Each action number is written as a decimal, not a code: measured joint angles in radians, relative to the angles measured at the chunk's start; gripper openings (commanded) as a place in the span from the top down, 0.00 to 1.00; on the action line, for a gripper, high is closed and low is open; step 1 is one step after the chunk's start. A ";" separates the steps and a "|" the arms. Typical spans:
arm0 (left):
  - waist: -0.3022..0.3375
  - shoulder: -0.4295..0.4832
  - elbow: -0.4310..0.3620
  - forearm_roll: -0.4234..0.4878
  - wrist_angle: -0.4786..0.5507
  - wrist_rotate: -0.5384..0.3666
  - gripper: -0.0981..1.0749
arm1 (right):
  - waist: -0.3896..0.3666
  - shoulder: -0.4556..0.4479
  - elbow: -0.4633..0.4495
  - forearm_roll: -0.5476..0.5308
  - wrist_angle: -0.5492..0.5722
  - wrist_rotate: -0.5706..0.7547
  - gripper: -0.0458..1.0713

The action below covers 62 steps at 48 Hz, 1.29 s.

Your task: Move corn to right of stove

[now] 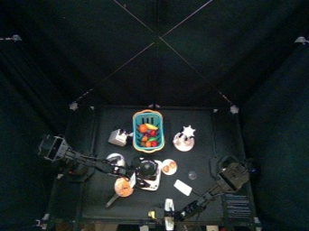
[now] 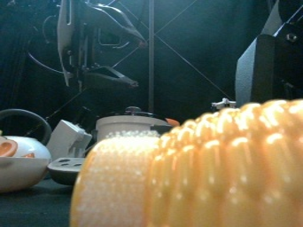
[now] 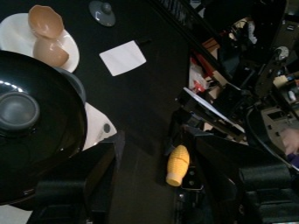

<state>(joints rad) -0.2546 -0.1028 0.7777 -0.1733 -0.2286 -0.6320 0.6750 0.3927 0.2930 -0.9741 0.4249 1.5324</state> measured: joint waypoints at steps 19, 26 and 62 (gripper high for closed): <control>0.000 0.000 0.003 -0.011 0.000 0.000 0.15 | -0.011 0.000 -0.006 0.002 -0.005 0.000 0.19; 0.000 0.000 0.006 -0.012 0.000 0.000 0.15 | -0.012 0.002 -0.005 0.003 -0.005 0.002 0.26; 0.003 -0.005 0.015 -0.031 -0.011 0.006 0.15 | -0.018 -0.137 0.094 0.146 0.370 0.290 0.30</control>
<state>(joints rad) -0.2516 -0.1074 0.7931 -0.2040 -0.2393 -0.6259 0.6565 0.2562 0.3866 -0.8283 0.7946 1.8224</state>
